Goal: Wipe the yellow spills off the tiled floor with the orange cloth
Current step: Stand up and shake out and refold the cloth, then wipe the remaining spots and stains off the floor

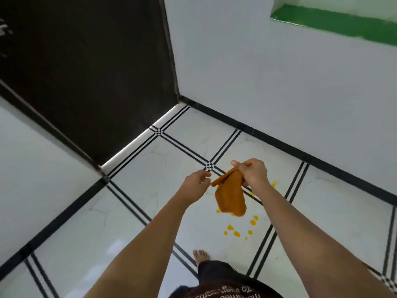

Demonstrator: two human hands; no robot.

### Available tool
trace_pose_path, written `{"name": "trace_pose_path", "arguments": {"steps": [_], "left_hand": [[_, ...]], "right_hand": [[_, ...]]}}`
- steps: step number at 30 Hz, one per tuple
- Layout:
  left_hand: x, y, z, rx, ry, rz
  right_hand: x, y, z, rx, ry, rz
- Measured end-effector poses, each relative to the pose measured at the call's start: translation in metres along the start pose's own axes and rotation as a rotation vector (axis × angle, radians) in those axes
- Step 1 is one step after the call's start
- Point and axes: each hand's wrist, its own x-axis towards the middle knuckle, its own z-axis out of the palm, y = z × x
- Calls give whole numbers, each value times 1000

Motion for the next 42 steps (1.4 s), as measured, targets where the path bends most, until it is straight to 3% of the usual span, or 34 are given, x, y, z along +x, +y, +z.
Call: {"name": "trace_pose_path", "arguments": {"steps": [4, 9, 15, 20, 23, 26, 29, 32, 36, 42], "left_hand": [[73, -1, -20, 17, -120, 31], [165, -13, -21, 29, -274, 33], [298, -68, 20, 200, -499, 79], [391, -128, 99, 289, -592, 137], [438, -187, 170, 331, -652, 204], [469, -253, 230, 362, -679, 243], [496, -337, 291, 470, -688, 314], [522, -402, 330, 630, -583, 467], [560, -440, 361, 718, -473, 688], [616, -434, 396, 790, -300, 830]], "right_hand": [[38, -14, 16, 461, -47, 214], [89, 0, 40, 694, -45, 276], [184, 63, 102, 834, 328, 514], [266, 146, 156, 910, 538, 502], [309, 235, 188, 981, 673, 513], [329, 336, 224, 844, 708, 642], [342, 436, 273, 372, 551, 752], [367, 497, 317, -99, 483, 525], [427, 533, 352, -419, 359, 378], [501, 557, 333, -701, 521, 305]]}}
